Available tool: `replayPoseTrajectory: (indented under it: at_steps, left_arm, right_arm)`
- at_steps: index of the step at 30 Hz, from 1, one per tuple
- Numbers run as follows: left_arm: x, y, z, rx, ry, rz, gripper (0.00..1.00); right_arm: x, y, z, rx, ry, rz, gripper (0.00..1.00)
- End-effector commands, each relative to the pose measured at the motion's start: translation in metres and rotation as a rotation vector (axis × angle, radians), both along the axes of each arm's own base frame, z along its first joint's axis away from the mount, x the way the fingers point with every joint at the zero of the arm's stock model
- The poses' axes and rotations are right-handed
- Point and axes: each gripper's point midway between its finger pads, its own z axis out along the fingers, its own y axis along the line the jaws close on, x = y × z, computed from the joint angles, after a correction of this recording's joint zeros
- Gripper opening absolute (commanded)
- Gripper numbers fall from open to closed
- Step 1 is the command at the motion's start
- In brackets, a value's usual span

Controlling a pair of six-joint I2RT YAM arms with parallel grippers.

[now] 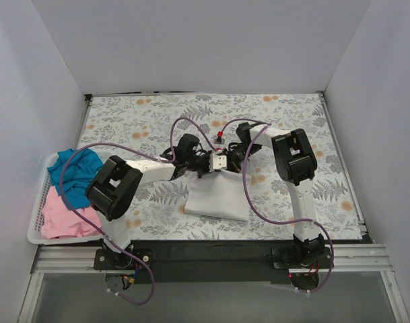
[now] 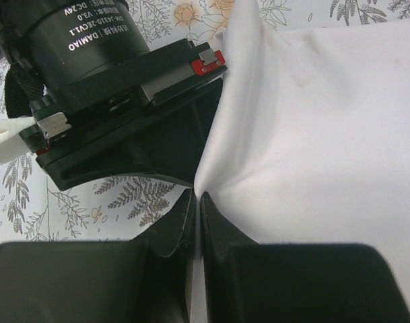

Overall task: Fold and stack the t-shirts
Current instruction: Fold the tshirt

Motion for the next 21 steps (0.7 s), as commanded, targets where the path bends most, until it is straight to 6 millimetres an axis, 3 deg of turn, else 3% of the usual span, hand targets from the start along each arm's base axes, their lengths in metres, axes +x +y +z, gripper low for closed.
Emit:
replayPoseTrajectory:
  at_steps: [1,3,6,8,9,10,11,16,20,21]
  left_arm:
    - [0.007,-0.003,0.028,-0.054,-0.09,0.007,0.0]
    - [0.007,-0.002,0.027,-0.049,-0.089,0.014,0.03]
    - [0.009,-0.001,0.038,-0.047,-0.09,0.033,0.21]
    - [0.002,0.006,0.039,-0.011,-0.022,0.05,0.26]
    - [0.007,0.005,0.052,-0.019,-0.019,0.053,0.29]
    - [-0.009,0.013,0.049,0.014,0.082,0.044,0.34]
    - [-0.012,0.016,0.055,0.012,0.116,0.049,0.37]
    - [-0.027,0.046,0.074,-0.012,0.324,0.105,0.49]
    - [-0.02,0.073,0.063,0.012,0.501,0.212,0.57]
    - [-0.018,0.076,0.06,0.018,0.542,0.23,0.58]
  right_arm:
    - [-0.002,0.002,-0.002,0.001,0.006,0.016,0.01]
    - [0.003,0.002,0.001,-0.006,-0.012,0.014,0.01]
    - [0.016,0.002,0.012,-0.017,-0.065,0.006,0.06]
    - [0.025,-0.001,0.025,-0.024,-0.11,-0.008,0.13]
    - [0.031,-0.002,0.03,-0.04,-0.146,-0.01,0.15]
    - [0.035,-0.004,0.039,-0.047,-0.175,-0.017,0.2]
    - [0.039,-0.007,0.044,-0.057,-0.2,-0.023,0.22]
    - [0.066,-0.027,0.076,-0.133,-0.357,-0.075,0.51]
    - [0.079,-0.059,0.099,-0.178,-0.399,-0.144,0.62]
    - [0.073,-0.067,0.099,-0.199,-0.387,-0.137,0.63]
